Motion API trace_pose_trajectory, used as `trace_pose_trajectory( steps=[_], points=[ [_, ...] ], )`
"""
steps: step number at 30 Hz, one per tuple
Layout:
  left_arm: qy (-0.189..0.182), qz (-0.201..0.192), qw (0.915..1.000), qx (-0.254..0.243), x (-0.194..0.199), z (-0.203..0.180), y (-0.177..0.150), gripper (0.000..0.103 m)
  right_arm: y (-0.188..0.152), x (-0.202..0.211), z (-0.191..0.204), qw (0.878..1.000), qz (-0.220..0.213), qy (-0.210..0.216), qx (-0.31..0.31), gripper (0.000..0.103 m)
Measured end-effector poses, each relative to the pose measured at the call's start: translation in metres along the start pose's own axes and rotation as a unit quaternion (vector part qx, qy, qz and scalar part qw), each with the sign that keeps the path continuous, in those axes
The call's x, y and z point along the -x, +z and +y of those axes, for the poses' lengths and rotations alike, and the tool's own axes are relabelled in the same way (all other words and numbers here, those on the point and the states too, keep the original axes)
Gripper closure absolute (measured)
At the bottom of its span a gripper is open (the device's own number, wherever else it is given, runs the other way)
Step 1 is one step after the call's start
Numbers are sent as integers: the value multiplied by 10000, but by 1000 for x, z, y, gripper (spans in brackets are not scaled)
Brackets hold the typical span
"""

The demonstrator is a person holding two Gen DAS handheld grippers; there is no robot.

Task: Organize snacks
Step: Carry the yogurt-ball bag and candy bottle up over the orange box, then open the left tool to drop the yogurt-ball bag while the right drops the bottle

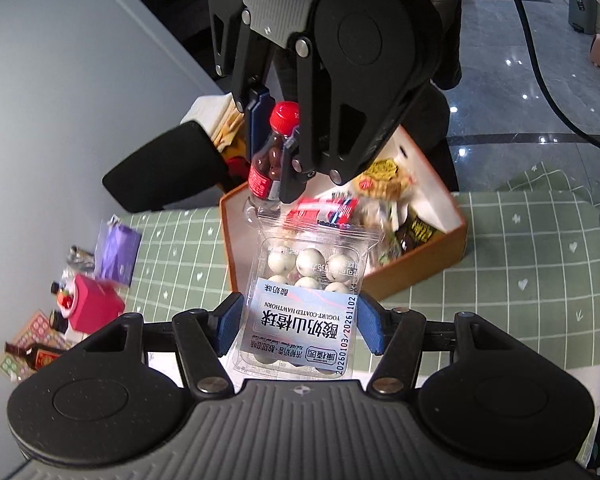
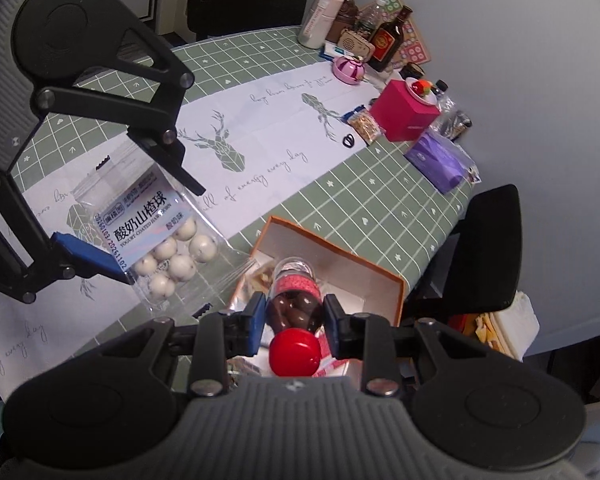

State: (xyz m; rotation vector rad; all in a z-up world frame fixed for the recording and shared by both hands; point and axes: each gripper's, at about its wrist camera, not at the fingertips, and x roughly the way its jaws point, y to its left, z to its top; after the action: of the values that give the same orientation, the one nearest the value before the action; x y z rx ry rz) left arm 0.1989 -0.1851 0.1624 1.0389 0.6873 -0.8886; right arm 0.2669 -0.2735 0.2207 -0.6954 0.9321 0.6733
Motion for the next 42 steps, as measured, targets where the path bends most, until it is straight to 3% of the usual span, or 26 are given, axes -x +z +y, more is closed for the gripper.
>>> trace_pose_trajectory(
  steps=[5,11,23,28,32,42],
  points=[
    [-3,-116,9999,41,-5,-4,12,34,-20,4,-7,9999,5,-46,-140,74],
    [110,-284,9976,614,-27,0,28,34,-43,-10,-16,9986,59,-76,-529,74],
    [341,370,9908,1260,-111,3,37,34,-100,-85,-28,9868,337,-4,-1586,74],
    [356,403,9781,2011,-139,16,35,34,-115,-108,-45,9783,257,-76,-2055,74],
    [398,487,9631,2617,-159,22,36,34,-124,-120,-60,9712,103,-24,-2381,74],
    [321,903,9489,3005,-203,7,29,34,-126,-149,-68,9646,-60,-177,-2630,74]
  ],
)
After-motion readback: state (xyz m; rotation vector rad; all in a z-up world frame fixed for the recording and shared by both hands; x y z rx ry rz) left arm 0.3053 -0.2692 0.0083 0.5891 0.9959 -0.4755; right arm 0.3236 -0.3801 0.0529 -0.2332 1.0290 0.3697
